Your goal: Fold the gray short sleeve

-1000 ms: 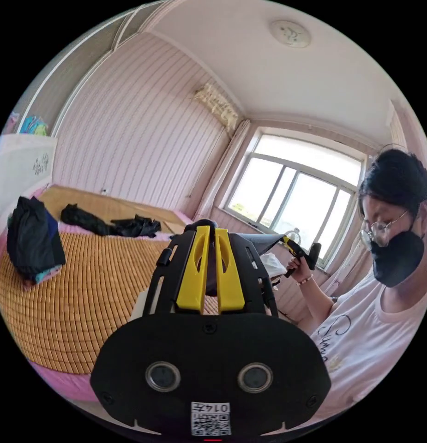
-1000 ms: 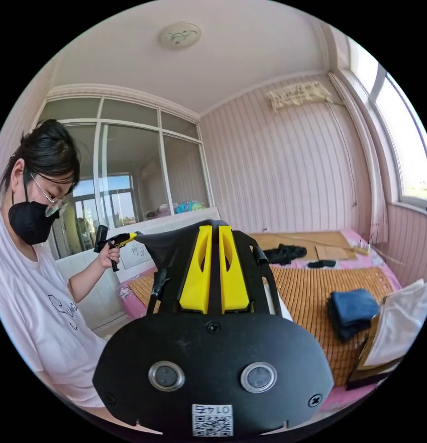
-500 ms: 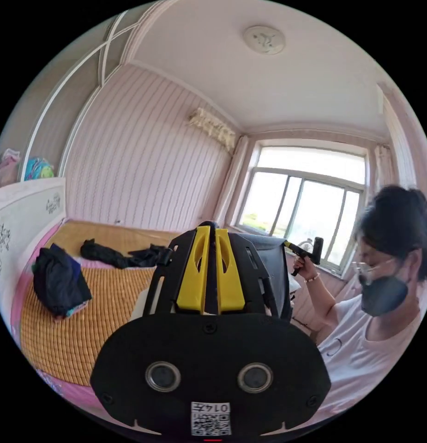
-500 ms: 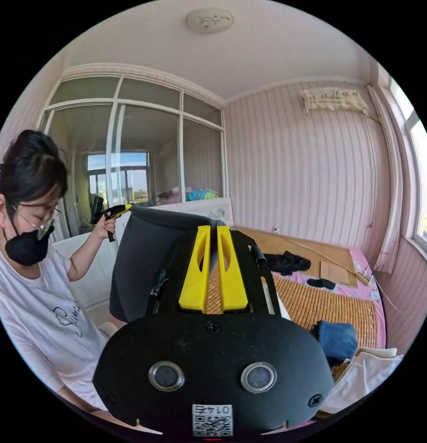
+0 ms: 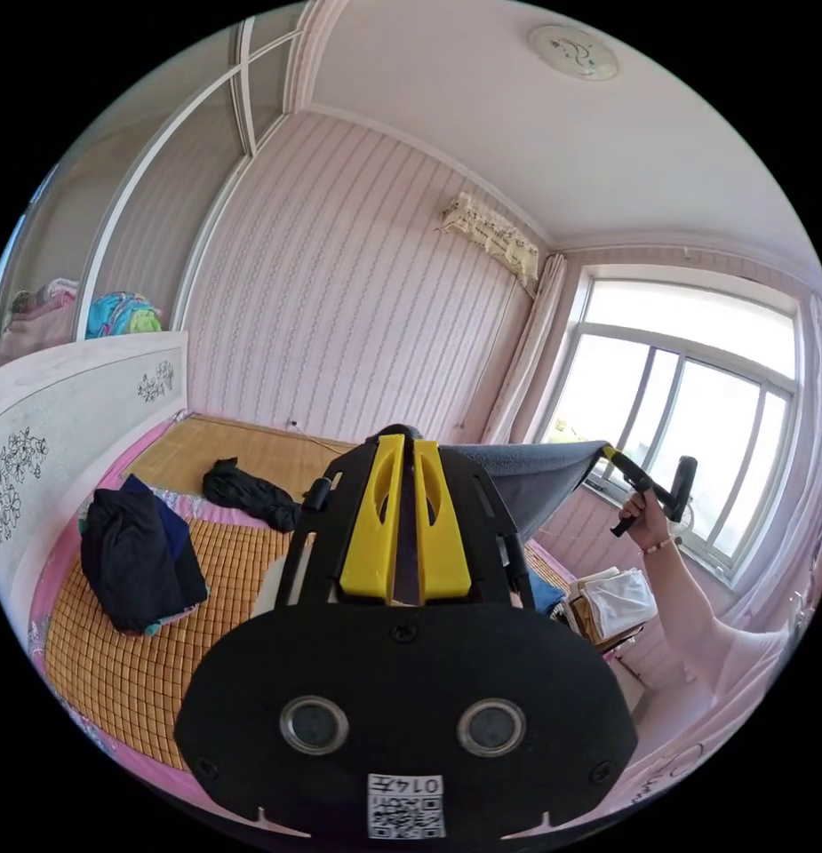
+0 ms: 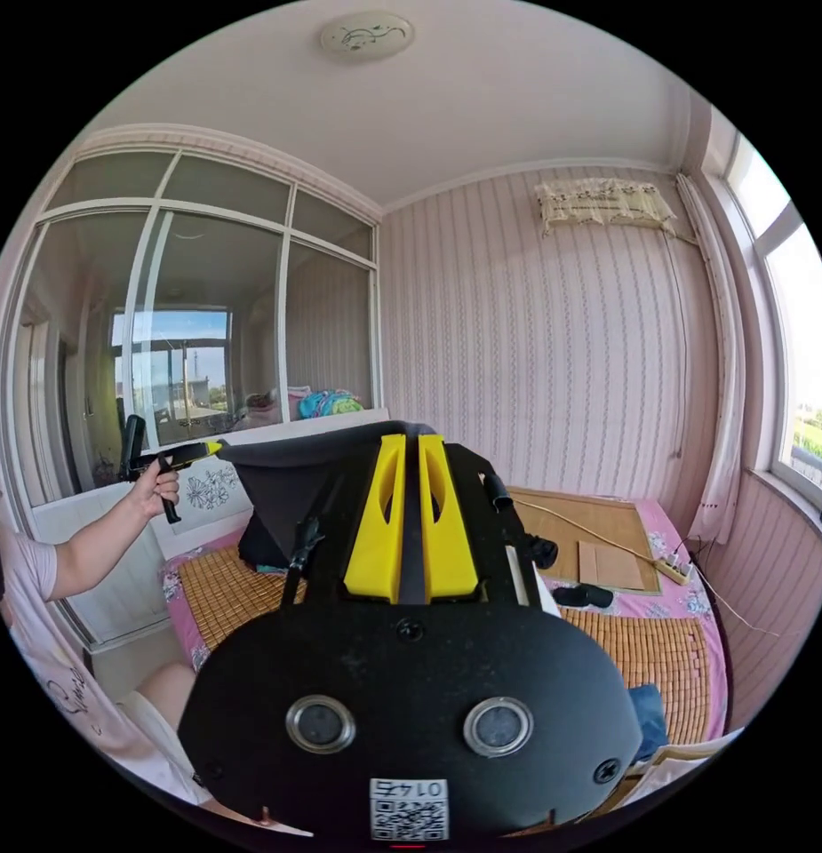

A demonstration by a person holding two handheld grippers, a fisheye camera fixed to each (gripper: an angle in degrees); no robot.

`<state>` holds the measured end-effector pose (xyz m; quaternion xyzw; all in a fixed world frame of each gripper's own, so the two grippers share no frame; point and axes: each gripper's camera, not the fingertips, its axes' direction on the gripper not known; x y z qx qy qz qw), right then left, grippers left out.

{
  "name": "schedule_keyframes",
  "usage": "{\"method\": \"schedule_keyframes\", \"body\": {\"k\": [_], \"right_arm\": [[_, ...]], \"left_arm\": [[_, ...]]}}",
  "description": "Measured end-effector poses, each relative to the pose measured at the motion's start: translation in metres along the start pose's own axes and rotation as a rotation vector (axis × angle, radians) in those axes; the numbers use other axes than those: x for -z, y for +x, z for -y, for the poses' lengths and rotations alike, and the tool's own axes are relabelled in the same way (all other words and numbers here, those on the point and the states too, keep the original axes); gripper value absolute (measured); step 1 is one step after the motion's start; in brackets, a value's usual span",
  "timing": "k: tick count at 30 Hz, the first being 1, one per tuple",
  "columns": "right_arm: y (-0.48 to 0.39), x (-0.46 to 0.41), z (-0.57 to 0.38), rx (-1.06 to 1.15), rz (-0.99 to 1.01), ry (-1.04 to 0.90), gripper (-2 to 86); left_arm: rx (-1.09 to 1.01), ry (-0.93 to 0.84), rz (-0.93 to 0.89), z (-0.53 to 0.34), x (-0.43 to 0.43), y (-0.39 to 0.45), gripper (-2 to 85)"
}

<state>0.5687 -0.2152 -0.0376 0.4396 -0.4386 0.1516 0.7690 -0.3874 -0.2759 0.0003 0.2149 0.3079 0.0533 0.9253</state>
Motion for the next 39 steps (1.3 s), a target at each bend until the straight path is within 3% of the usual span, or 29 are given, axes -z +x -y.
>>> {"method": "schedule_keyframes", "body": {"k": [9, 16, 35, 39], "right_arm": [[0.055, -0.111, -0.263, -0.237, 0.006, -0.497, 0.8], [0.094, -0.137, -0.436, -0.481, 0.024, -0.780, 0.9], [0.114, -0.081, -0.574, -0.370, 0.129, -1.262, 1.8], [0.129, -0.070, -0.598, -0.366, 0.093, -1.318, 3.6]], "left_arm": [[0.170, -0.575, 0.059, -0.175, -0.148, -0.077, -0.5], [0.357, -0.824, 0.064, -0.296, -0.199, -0.113, -0.4], [0.184, -1.161, -0.023, -0.379, -0.194, -0.058, 1.2], [0.213, -1.183, 0.044, -0.392, -0.189, -0.057, 3.2]]}}
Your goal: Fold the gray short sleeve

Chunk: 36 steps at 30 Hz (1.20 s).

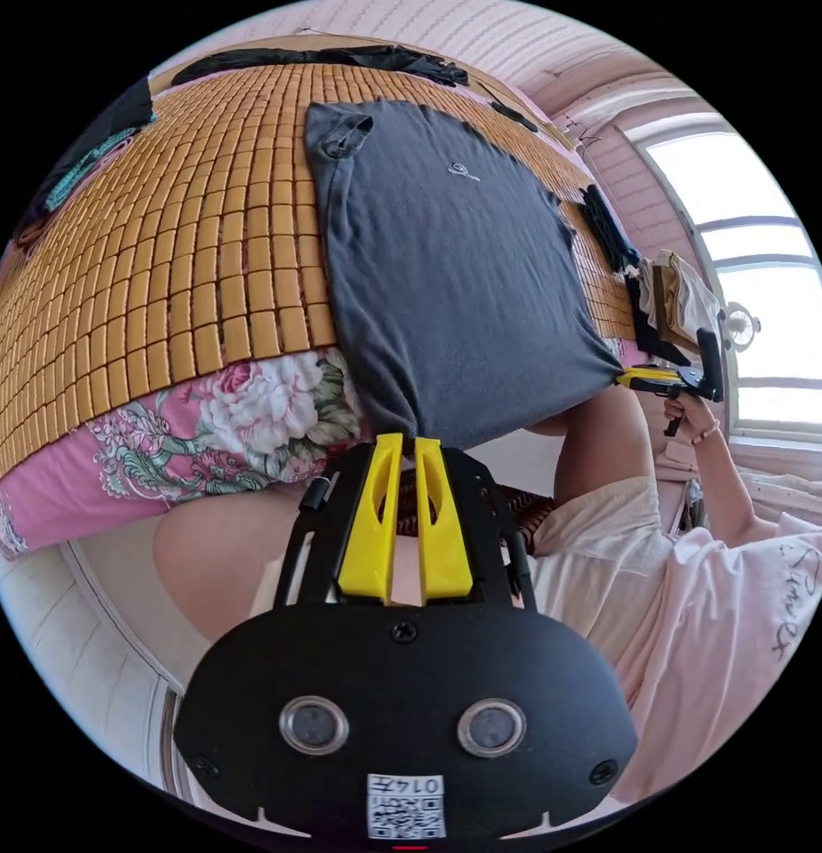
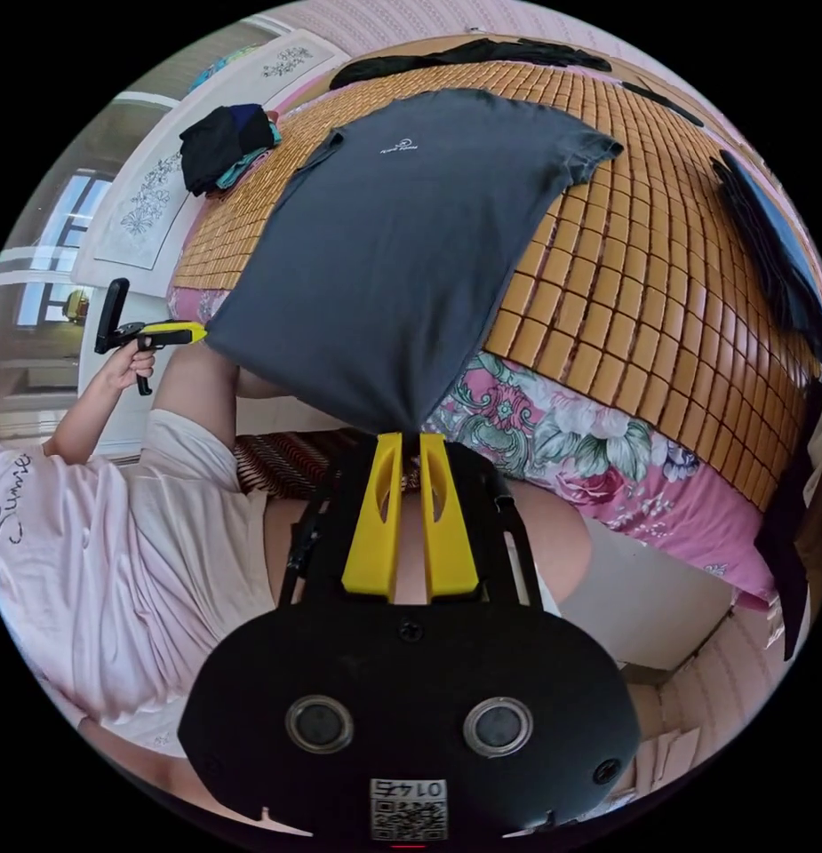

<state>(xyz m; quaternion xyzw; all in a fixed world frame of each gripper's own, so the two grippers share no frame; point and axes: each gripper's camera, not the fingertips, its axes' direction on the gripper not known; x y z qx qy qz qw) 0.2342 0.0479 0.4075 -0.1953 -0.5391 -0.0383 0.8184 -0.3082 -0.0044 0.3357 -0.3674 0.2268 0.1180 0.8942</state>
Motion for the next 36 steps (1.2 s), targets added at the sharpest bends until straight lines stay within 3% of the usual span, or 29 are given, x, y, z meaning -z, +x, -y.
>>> {"method": "schedule_keyframes", "body": {"k": [6, 9, 13, 22, 29, 36], "right_arm": [[0.022, 0.020, 0.012, 0.076, -0.115, 0.131, 7.9], [0.000, 0.029, 0.074, 0.214, -0.104, 0.267, 8.1], [-0.050, 0.008, 0.198, 0.393, -0.050, 0.381, 8.2], [-0.077, -0.097, 0.394, 0.390, -0.053, 0.270, 9.9], [-0.091, -0.121, 0.404, 0.501, -0.052, 0.245, 1.4], [-0.127, -0.135, 0.424, 0.602, -0.017, 0.251, 0.5]], "left_arm": [[-0.058, 0.156, 0.168, 0.001, 0.034, 0.003, 5.7], [-0.112, 0.259, 0.277, 0.032, 0.044, 0.012, 5.3], [-0.120, 0.363, 0.286, 0.085, 0.041, 0.014, 5.2], [-0.109, 0.393, 0.298, 0.178, -0.003, -0.010, 6.3], [-0.101, 0.366, 0.115, 0.186, -0.020, -0.044, 1.9], [-0.024, 0.485, 0.120, 0.149, -0.001, -0.069, -0.5]]}}
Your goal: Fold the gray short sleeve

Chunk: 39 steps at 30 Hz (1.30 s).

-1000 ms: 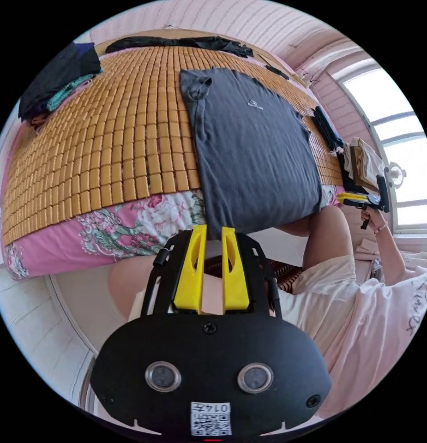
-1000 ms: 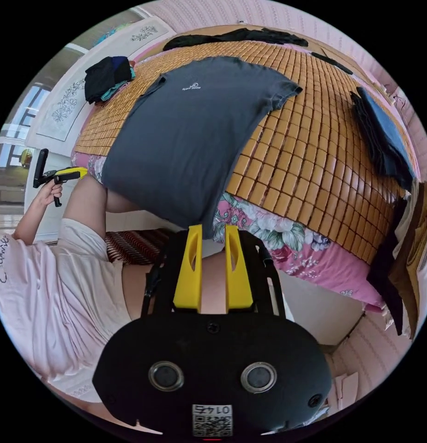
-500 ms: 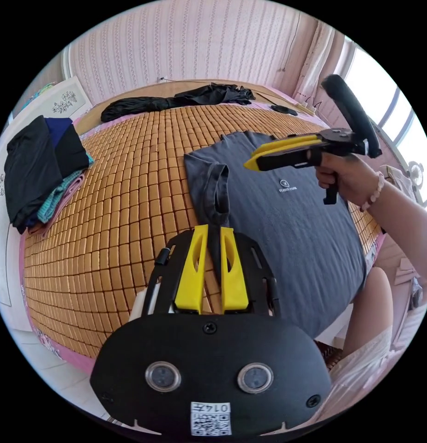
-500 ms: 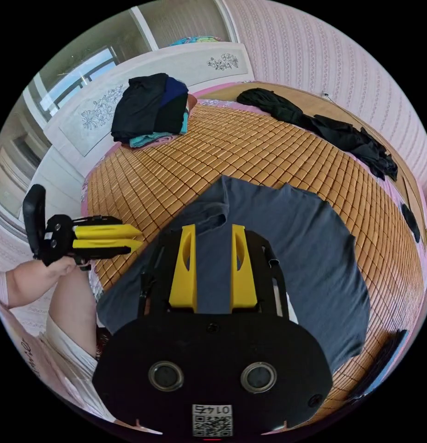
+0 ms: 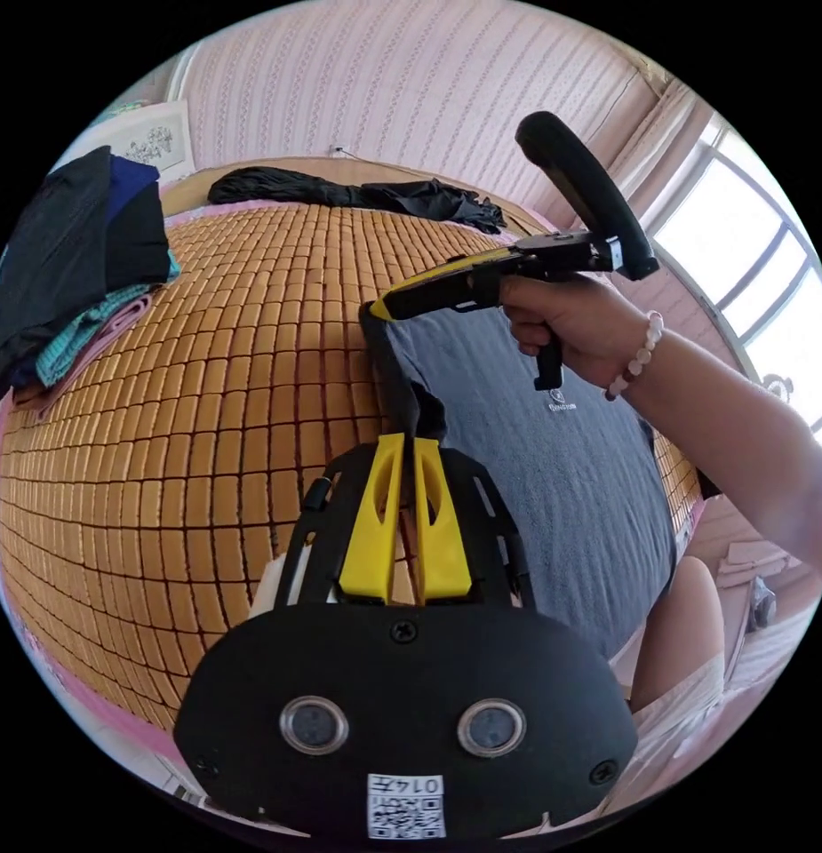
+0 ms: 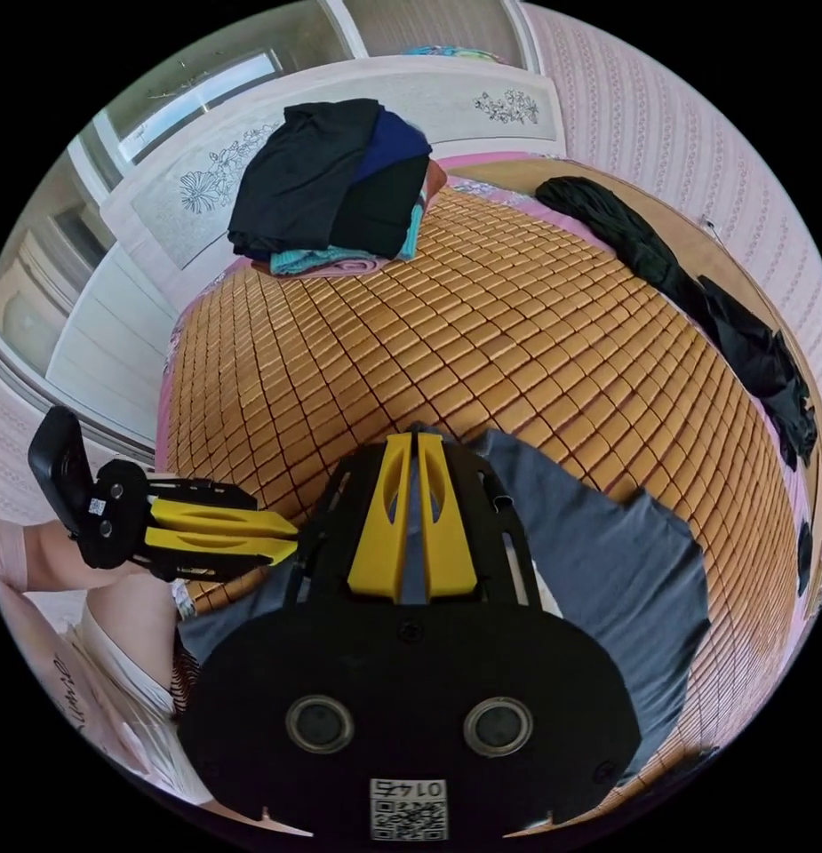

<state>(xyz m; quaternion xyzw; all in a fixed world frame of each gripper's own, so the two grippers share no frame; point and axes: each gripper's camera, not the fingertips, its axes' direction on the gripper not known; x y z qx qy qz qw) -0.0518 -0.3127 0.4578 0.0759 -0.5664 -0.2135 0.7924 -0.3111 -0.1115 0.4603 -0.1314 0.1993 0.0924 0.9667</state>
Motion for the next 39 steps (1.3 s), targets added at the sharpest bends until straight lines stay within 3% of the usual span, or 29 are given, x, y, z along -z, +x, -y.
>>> {"method": "schedule_keyframes", "body": {"k": [8, 14, 18, 24, 28, 36, 39], "right_arm": [[-0.021, -0.056, 0.014, 0.034, -0.046, -0.131, 2.2], [-0.010, 0.030, -0.034, 0.006, 0.004, 0.213, 5.6], [0.014, 0.088, -0.148, -0.117, -0.062, 0.321, 6.0], [0.082, 0.123, -0.341, -0.463, -0.412, 0.080, 5.4], [0.114, 0.145, -0.421, -0.647, -0.466, 0.017, 3.6], [0.126, 0.131, -0.444, -0.643, -0.469, 0.001, 1.7], [0.123, 0.132, -0.450, -0.643, -0.464, 0.028, 1.9]], "left_arm": [[0.106, -0.073, 0.039, -0.019, -0.010, -0.023, -0.9], [0.103, -0.015, 0.013, -0.030, 0.011, -0.019, -0.7], [-0.007, 0.022, -0.030, -0.032, 0.027, 0.004, 0.2], [-0.064, -0.014, -0.029, -0.028, 0.017, 0.022, 4.2], [-0.017, -0.019, -0.014, -0.025, 0.006, 0.026, 4.5], [0.104, -0.085, 0.157, -0.020, -0.029, 0.020, 0.3], [0.135, -0.071, 0.133, -0.029, -0.031, 0.014, -0.7]]}}
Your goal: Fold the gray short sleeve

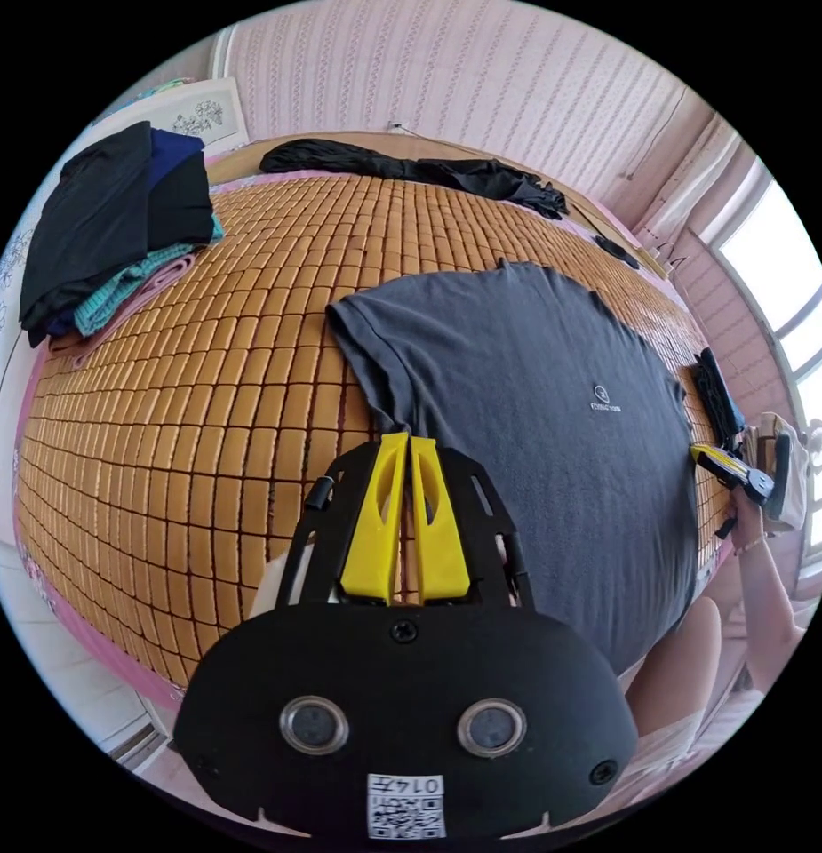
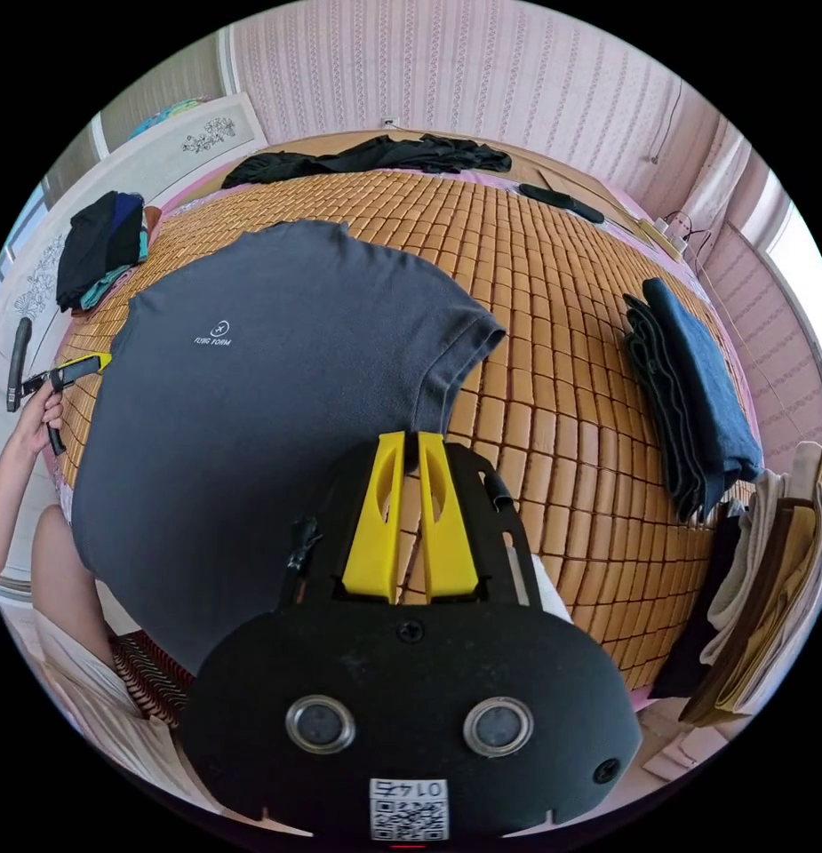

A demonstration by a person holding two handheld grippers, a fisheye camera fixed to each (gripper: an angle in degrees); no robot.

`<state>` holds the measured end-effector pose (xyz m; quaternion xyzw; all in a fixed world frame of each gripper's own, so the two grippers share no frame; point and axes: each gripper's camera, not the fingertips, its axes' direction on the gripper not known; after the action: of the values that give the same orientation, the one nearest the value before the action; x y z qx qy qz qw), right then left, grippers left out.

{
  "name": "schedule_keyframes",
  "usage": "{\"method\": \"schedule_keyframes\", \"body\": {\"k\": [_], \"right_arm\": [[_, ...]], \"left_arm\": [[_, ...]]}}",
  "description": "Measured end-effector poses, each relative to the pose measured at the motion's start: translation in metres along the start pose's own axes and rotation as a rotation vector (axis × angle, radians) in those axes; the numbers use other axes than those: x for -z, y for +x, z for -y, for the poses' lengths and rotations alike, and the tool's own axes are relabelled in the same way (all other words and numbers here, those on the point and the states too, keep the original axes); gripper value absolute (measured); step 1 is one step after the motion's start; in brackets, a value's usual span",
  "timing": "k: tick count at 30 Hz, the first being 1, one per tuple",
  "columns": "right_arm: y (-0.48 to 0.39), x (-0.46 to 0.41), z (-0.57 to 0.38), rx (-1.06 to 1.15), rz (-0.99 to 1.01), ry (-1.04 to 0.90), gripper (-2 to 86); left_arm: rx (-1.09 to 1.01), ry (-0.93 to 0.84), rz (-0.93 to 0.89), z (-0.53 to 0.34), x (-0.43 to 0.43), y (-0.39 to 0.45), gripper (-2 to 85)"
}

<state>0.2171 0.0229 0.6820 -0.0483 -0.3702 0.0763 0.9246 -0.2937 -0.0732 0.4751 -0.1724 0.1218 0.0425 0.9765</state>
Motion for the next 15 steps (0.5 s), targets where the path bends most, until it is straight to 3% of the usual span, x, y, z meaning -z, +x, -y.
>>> {"method": "schedule_keyframes", "body": {"k": [8, 15], "right_arm": [[-0.014, 0.054, 0.002, -0.043, -0.090, 0.106, 3.4], [-0.170, 0.065, 0.075, 0.333, 0.242, 0.153, 5.5]], "left_arm": [[0.096, 0.102, -0.040, -0.014, 0.019, -0.010, 0.6], [0.078, 0.127, -0.041, -0.027, 0.020, -0.003, 5.6]]}}
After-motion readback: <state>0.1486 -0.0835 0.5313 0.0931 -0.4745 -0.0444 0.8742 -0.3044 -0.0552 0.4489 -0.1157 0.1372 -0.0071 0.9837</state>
